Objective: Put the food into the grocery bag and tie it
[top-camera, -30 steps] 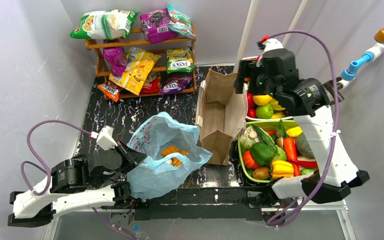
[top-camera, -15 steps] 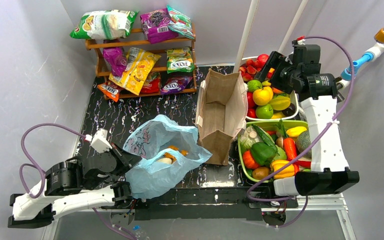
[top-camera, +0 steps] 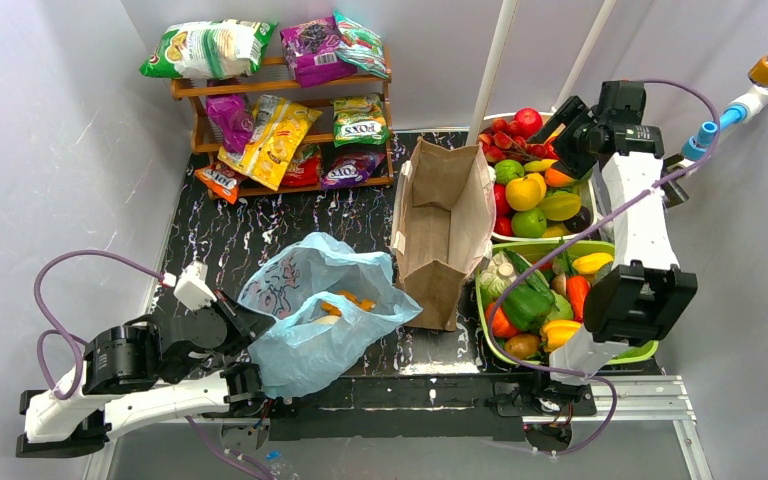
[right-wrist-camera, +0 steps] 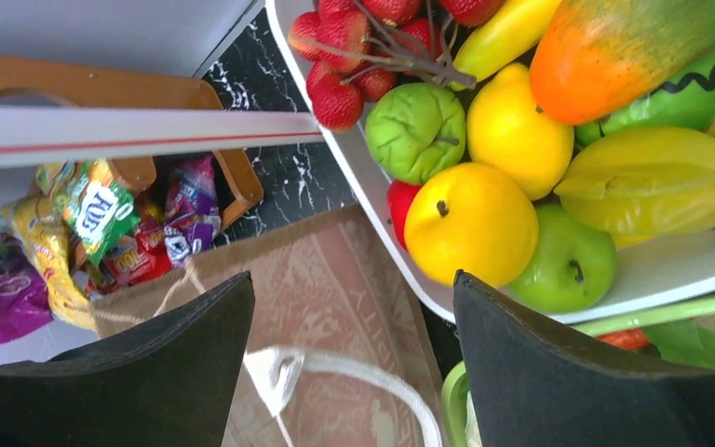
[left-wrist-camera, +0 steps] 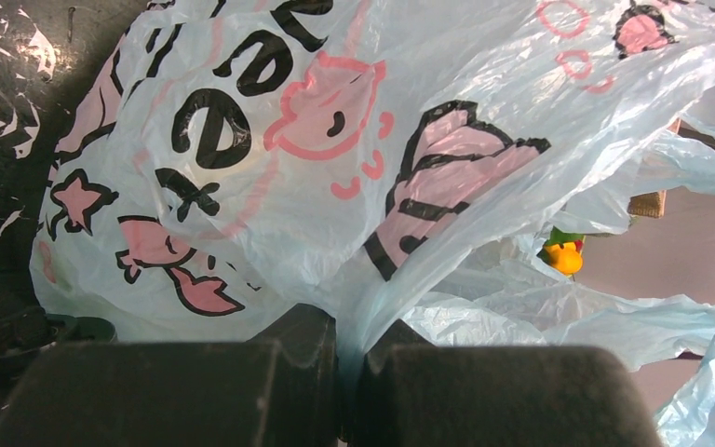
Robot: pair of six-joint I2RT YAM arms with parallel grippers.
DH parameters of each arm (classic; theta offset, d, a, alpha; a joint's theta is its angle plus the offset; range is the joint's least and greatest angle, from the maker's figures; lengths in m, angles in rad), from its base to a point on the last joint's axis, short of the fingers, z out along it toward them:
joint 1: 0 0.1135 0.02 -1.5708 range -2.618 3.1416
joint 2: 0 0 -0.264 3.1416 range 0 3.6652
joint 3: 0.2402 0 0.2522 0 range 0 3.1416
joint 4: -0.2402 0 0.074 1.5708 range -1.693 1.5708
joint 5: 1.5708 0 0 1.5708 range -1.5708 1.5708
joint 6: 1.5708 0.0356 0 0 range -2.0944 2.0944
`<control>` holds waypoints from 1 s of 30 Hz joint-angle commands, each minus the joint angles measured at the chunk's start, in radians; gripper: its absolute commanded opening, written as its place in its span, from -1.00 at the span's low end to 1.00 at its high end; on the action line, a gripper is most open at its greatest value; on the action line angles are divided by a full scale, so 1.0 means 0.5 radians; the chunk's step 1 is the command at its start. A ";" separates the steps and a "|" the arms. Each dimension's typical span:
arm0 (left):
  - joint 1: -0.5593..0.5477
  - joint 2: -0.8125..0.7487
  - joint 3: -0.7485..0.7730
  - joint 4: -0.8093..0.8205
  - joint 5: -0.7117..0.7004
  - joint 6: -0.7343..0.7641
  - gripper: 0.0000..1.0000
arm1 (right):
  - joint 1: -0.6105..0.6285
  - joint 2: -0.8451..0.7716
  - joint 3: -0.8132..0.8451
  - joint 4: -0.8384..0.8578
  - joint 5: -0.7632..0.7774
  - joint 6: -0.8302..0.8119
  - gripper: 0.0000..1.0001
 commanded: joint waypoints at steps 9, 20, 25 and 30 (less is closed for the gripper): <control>0.009 0.102 -0.009 0.038 -0.023 0.051 -1.00 | -0.047 0.323 0.075 0.279 0.051 0.050 0.50; 0.009 0.143 -0.053 0.120 -0.032 0.095 -1.00 | -0.057 0.526 0.057 0.421 -0.022 0.058 0.33; 0.011 0.128 -0.043 0.081 -0.046 0.080 -1.00 | -0.058 0.598 0.066 0.426 -0.024 0.059 0.28; 0.009 0.112 -0.051 0.081 -0.063 0.072 -1.00 | -0.057 0.656 0.025 0.445 -0.105 0.067 0.20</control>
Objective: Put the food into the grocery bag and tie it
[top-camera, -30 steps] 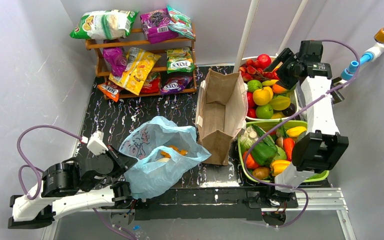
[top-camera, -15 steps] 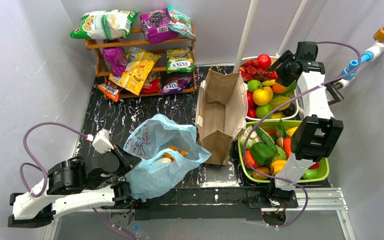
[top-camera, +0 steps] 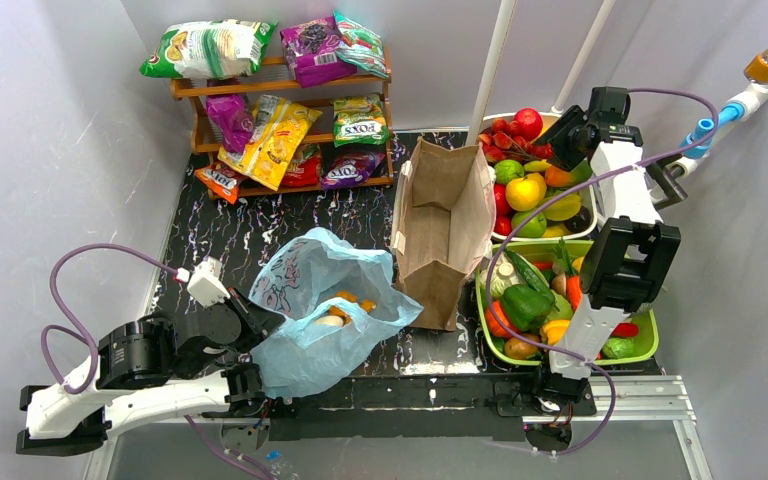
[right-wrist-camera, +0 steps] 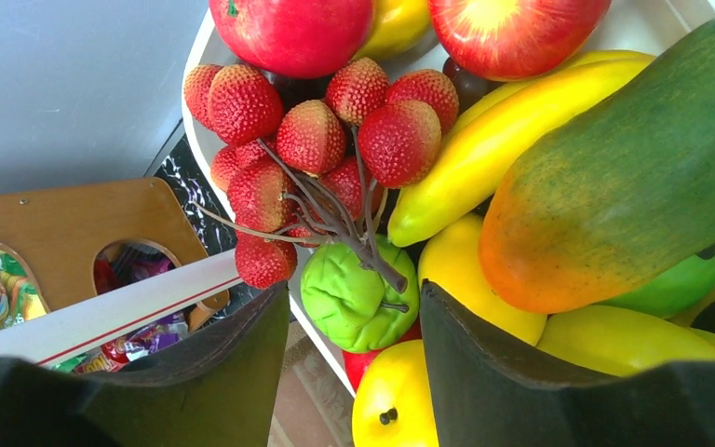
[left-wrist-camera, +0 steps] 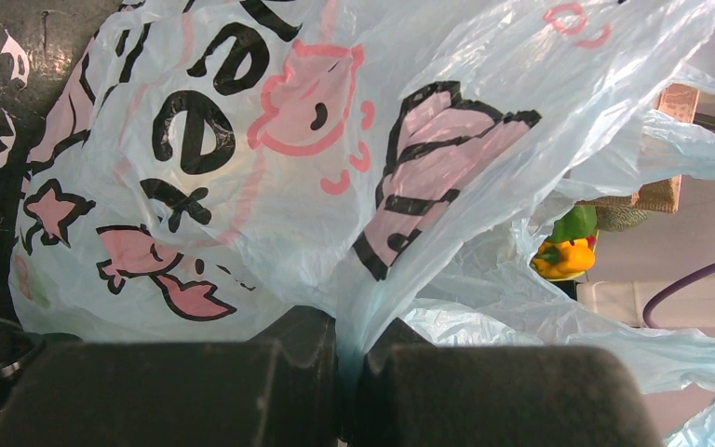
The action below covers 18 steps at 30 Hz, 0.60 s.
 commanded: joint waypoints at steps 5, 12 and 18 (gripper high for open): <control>0.009 0.008 -0.018 -0.059 -0.082 -0.012 -1.00 | 0.032 0.149 -0.023 0.025 -0.248 0.014 0.10; 0.008 0.002 -0.021 -0.070 -0.091 -0.019 -1.00 | 0.031 0.213 -0.009 -0.023 -0.275 -0.017 0.10; 0.010 -0.001 -0.025 -0.076 -0.104 -0.030 -1.00 | 0.039 0.283 0.067 -0.195 -0.272 -0.138 0.08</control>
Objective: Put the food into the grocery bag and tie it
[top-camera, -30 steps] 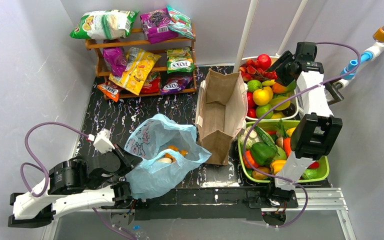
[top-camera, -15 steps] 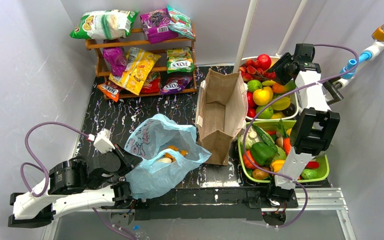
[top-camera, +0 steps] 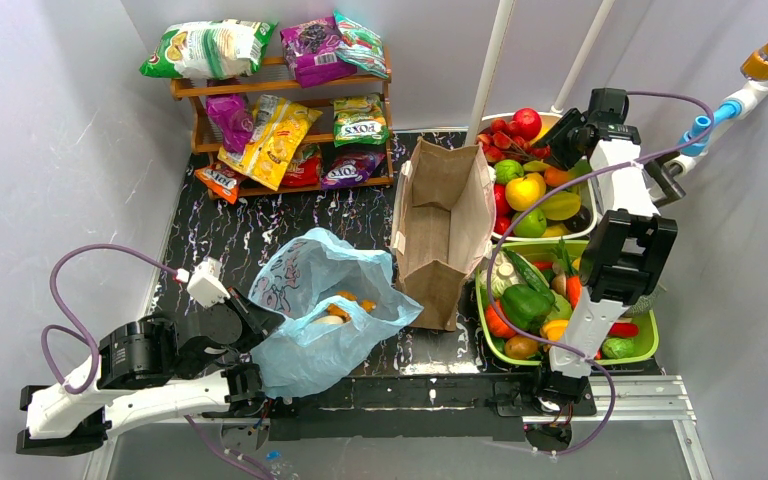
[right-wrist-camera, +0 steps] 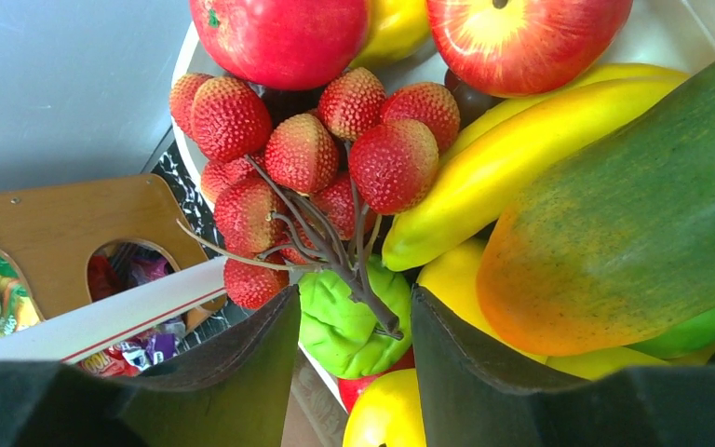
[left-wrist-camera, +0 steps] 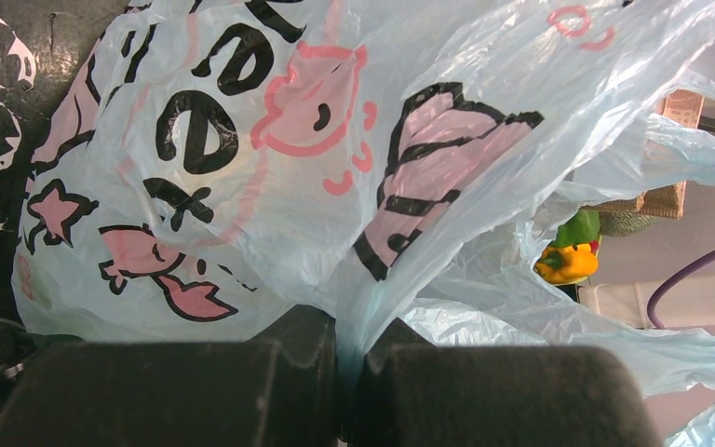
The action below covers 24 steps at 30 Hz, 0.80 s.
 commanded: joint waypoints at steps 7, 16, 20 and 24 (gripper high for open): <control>0.009 0.007 -0.015 -0.062 -0.094 -0.012 -1.00 | 0.065 0.227 0.136 -0.388 -0.202 -0.269 -0.01; 0.009 0.027 -0.008 -0.031 -0.102 0.015 -1.00 | 0.079 0.135 0.433 -0.615 0.025 -0.468 0.13; 0.009 0.055 0.016 -0.026 -0.106 0.041 -1.00 | 0.080 0.152 0.693 -0.778 0.085 -0.523 0.25; 0.009 0.070 0.025 -0.028 -0.109 0.049 -1.00 | 0.083 0.166 0.892 -0.893 0.105 -0.553 0.46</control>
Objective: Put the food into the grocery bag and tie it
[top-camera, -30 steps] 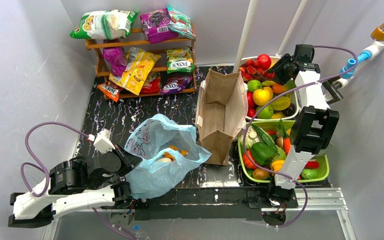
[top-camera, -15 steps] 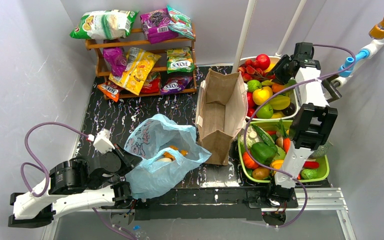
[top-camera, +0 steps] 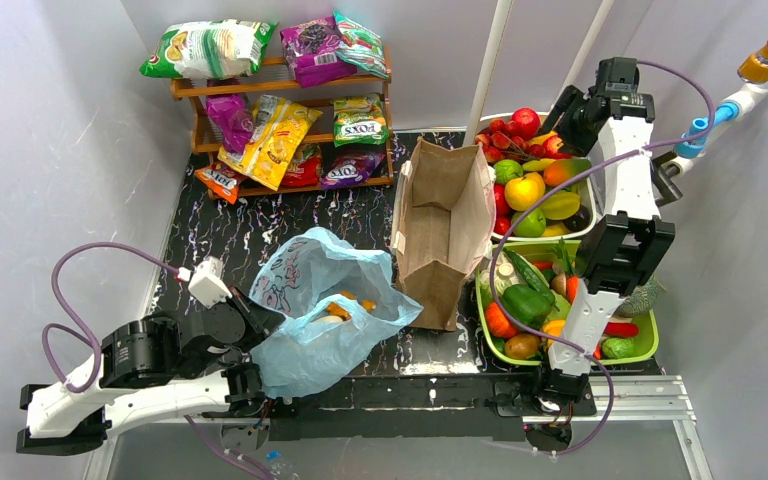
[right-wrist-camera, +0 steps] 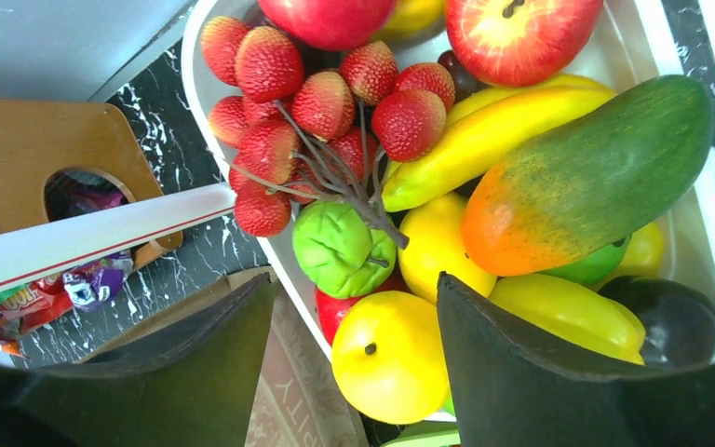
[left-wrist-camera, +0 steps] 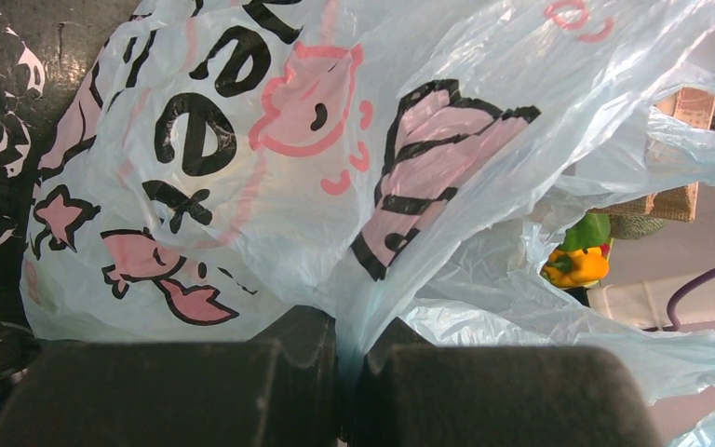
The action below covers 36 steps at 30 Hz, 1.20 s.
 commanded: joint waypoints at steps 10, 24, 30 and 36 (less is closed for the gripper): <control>0.011 0.069 0.022 -0.012 -0.078 0.037 -1.00 | 0.115 -0.074 0.336 -0.266 0.214 -0.180 0.69; 0.010 0.025 -0.016 -0.040 -0.055 -0.012 -1.00 | 0.219 -0.229 0.512 -0.257 0.483 -0.264 0.74; 0.010 0.003 -0.042 -0.033 -0.048 -0.023 -1.00 | 0.209 -0.369 0.517 -0.207 0.467 -0.275 0.77; 0.009 0.005 -0.037 -0.043 -0.042 -0.027 -1.00 | 0.178 -0.464 0.536 -0.179 0.388 -0.235 0.78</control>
